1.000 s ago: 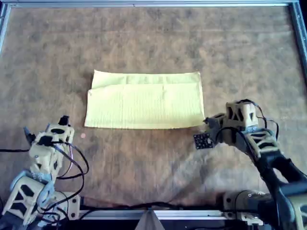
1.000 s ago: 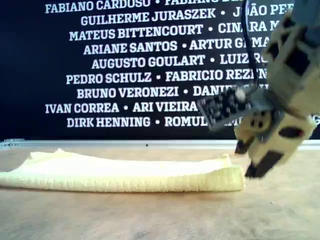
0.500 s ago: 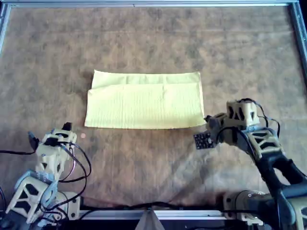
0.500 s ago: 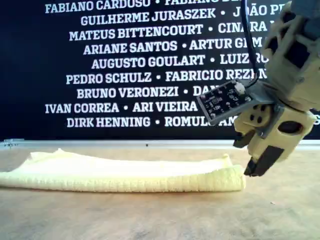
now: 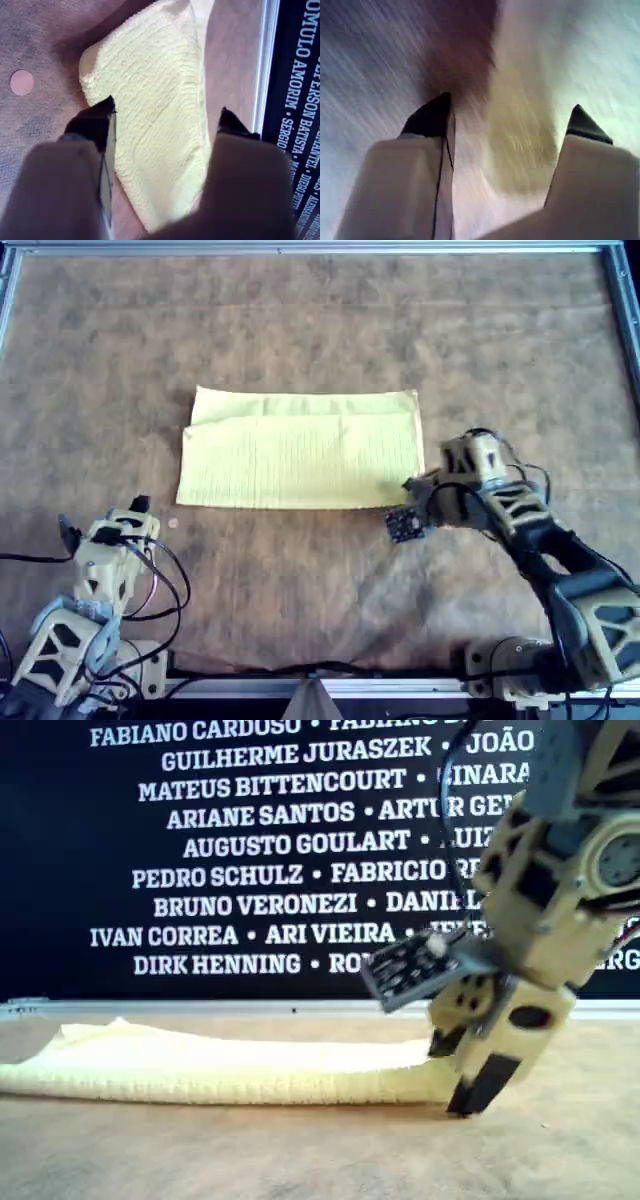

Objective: Fold a cloth

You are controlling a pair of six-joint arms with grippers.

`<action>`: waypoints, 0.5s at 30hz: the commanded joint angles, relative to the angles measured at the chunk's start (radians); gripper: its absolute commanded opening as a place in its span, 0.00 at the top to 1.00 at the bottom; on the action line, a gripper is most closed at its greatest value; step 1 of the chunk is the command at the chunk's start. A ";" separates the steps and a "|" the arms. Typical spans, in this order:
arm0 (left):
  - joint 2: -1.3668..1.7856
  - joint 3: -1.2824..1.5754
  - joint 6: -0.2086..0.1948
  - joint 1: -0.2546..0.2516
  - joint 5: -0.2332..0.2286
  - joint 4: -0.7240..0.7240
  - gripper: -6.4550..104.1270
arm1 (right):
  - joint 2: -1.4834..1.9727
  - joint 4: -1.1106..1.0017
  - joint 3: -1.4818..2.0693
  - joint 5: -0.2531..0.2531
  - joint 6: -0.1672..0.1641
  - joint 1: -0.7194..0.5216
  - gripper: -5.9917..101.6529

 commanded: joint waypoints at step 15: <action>0.012 -0.020 0.003 -0.003 -0.008 -0.003 0.28 | 0.003 -0.005 -0.114 0.009 -0.008 -0.006 0.15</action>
